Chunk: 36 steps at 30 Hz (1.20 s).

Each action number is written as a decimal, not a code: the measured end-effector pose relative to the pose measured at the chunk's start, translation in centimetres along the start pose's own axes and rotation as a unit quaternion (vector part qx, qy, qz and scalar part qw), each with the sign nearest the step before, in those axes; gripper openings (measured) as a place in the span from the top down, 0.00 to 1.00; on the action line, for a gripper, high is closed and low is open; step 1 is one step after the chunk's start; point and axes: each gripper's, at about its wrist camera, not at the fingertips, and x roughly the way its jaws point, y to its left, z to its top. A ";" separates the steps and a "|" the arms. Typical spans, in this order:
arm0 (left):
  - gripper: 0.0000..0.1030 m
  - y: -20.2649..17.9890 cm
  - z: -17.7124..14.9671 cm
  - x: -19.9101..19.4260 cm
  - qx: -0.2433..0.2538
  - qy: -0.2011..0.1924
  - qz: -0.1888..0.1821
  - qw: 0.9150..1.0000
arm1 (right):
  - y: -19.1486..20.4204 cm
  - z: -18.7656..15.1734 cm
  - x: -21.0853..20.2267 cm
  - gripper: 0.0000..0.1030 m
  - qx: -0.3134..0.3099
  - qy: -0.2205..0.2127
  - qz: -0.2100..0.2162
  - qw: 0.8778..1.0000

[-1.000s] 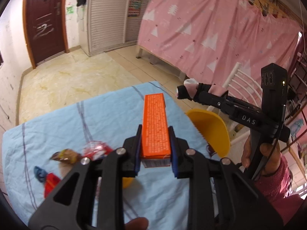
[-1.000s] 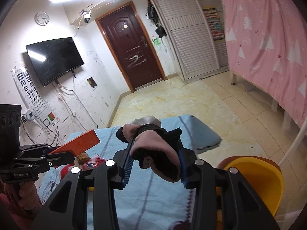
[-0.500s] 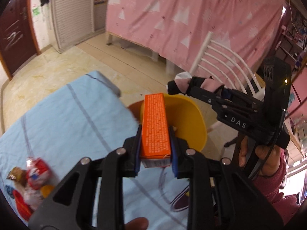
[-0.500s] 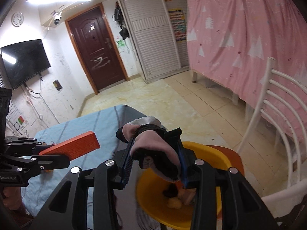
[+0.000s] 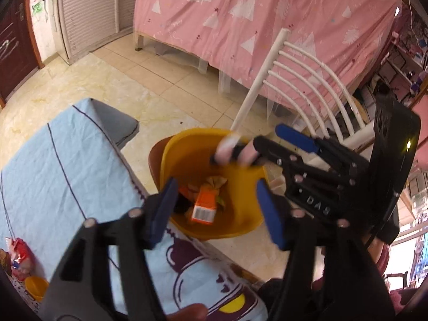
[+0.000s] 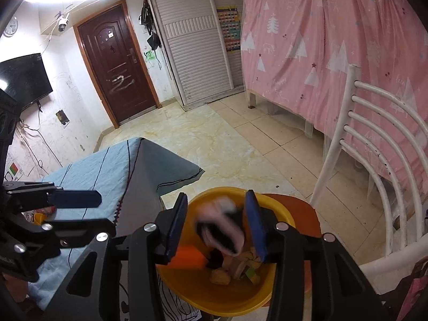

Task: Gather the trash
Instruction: 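Carry box and pink cloth over the yellow bin and open both tools, then close the left tool on the red knit sock while the right tool grasps the white printed bag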

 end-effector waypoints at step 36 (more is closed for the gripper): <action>0.35 10.4 -4.8 -12.2 -0.096 -0.099 0.050 0.989 | 12.9 3.0 0.2 0.52 -0.064 -0.018 0.085 0.994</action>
